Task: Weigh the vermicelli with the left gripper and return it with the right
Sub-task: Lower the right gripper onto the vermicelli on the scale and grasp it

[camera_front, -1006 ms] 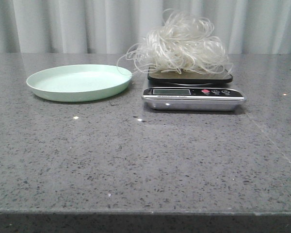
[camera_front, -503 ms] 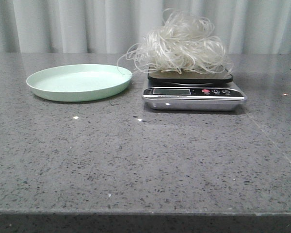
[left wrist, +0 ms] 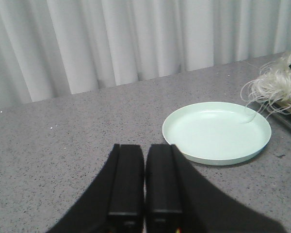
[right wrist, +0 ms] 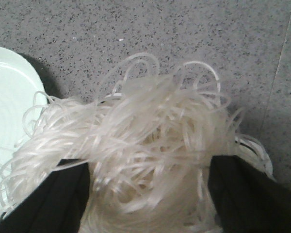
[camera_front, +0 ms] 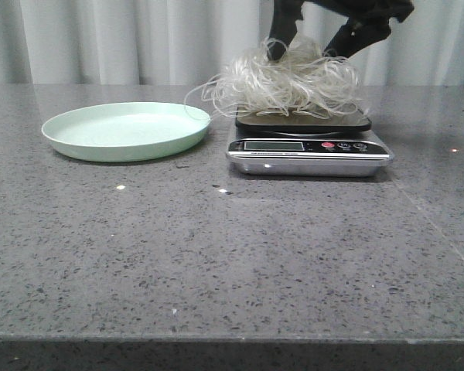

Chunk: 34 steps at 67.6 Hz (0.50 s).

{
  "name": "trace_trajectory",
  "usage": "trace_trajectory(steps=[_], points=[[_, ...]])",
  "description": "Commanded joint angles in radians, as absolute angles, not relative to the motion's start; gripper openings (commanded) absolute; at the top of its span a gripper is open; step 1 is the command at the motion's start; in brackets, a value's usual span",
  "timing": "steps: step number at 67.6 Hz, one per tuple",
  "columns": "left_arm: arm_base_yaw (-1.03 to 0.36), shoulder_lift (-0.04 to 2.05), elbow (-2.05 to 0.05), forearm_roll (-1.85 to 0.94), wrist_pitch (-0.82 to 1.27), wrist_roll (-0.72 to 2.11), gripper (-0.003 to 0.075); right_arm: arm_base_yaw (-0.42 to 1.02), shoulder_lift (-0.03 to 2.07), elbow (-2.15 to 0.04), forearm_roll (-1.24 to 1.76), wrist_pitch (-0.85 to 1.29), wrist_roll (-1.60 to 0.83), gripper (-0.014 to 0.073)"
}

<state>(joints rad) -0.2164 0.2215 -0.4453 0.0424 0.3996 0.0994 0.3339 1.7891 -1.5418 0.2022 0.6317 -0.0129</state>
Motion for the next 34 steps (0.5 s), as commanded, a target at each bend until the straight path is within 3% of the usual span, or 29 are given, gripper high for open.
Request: trace_trajectory(steps=[1,11,17,21,22,27,30,34], points=[[-0.216,0.231,-0.472,0.036,0.314,0.098,0.0136,0.333,1.768,-1.568,0.201,0.625,-0.015,0.0599],[-0.216,0.231,-0.472,0.036,0.314,0.098,0.0136,0.333,1.773,-1.568,0.201,0.623,-0.015,0.0597],[-0.216,0.231,-0.472,0.036,0.314,0.098,0.0136,0.333,1.773,-1.568,0.201,0.624,-0.015,0.0538],[-0.216,0.231,-0.472,0.036,0.314,0.098,0.0136,0.333,1.773,-1.568,0.201,0.628,-0.015,0.0438],[-0.216,0.231,-0.472,0.036,0.314,0.098,0.0136,0.333,1.773,-1.568,0.201,0.632,-0.015,0.0368],[-0.216,0.231,-0.472,0.036,0.314,0.098,0.0136,0.333,1.773,-1.568,0.201,0.640,-0.015,0.0261],[-0.216,0.231,-0.472,0.036,0.314,0.098,0.0136,0.333,1.773,-1.572,0.201,0.650,-0.015,0.0139],[-0.216,0.231,-0.472,0.036,0.314,0.098,0.0136,0.333,1.772,-1.574,0.201,0.655,-0.015,0.0162]])
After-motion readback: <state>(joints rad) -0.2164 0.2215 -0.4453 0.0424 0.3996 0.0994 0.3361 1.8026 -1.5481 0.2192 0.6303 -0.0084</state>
